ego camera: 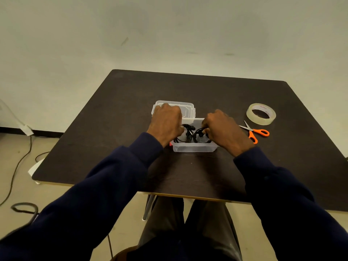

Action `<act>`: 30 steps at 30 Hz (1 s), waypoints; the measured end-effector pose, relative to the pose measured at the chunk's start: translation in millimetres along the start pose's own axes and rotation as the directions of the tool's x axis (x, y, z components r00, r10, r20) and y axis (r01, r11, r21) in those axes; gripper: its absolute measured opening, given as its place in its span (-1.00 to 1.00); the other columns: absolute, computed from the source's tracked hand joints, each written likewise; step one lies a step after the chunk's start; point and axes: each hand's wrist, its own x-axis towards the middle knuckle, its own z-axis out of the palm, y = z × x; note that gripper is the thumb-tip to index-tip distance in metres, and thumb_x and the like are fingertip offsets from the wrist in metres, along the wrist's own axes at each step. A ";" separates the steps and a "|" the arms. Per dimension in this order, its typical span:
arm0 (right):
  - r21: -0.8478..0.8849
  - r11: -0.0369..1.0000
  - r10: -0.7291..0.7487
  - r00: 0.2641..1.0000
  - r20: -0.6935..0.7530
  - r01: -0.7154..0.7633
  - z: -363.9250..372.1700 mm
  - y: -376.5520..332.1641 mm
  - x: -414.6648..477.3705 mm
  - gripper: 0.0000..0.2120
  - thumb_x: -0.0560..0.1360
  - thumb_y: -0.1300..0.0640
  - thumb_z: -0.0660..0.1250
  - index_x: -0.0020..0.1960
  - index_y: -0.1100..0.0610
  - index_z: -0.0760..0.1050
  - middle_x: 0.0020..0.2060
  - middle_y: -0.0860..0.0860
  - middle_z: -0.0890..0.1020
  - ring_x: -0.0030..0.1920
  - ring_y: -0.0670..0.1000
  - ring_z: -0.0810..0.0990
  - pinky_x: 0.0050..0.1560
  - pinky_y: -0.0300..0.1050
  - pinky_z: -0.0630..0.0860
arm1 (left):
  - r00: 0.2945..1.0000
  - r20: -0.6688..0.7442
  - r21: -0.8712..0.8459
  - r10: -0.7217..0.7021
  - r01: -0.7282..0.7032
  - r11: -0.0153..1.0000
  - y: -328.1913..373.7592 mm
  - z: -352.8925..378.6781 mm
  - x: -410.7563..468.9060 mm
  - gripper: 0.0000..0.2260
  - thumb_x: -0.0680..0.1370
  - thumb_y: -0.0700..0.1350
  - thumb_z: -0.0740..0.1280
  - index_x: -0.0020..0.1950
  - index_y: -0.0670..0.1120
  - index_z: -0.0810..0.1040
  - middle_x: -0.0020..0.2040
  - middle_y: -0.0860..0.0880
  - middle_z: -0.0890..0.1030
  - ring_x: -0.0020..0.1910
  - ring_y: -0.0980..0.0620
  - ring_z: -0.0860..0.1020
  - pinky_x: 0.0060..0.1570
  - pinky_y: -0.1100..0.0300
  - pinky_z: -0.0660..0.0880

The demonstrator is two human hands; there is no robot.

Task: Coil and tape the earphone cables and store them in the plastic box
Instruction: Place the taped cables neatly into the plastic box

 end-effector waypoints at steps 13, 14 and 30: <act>0.007 1.000 -0.021 0.999 0.048 0.021 -4.4 1.4 -1.5 -0.74 0.54 0.12 0.49 0.20 0.15 0.64 0.09 0.15 0.68 0.10 0.16 0.65 0.07 0.17 0.65 | 0.994 0.017 -0.242 -0.109 0.110 0.964 -12.0 17.8 -4.8 -0.80 0.43 0.06 0.59 -0.08 -0.03 0.76 0.04 -0.04 0.68 0.14 -0.01 0.58 0.22 -0.01 0.57; 0.030 1.000 -0.007 1.000 0.021 0.006 -4.7 2.9 -1.1 -0.77 0.52 0.14 0.51 0.16 0.13 0.64 0.05 0.13 0.68 0.06 0.15 0.66 0.05 0.16 0.65 | 0.990 -0.009 -0.332 -0.142 0.131 0.934 -13.2 19.5 -7.3 -0.84 0.43 0.03 0.60 -0.10 -0.02 0.76 0.01 -0.01 0.70 0.07 0.06 0.60 0.14 0.07 0.60; 0.172 0.985 0.020 0.999 0.026 -0.024 -4.7 9.8 2.1 -0.80 0.40 0.20 0.61 -0.08 0.10 0.62 -0.13 -0.01 0.61 -0.08 0.03 0.64 -0.06 -0.02 0.64 | 0.902 0.266 -0.738 -0.339 0.417 0.531 -11.7 27.9 0.3 -0.49 0.37 -0.47 0.51 0.16 -0.09 0.41 0.17 -0.15 0.55 0.15 -0.08 0.59 -0.16 0.23 0.60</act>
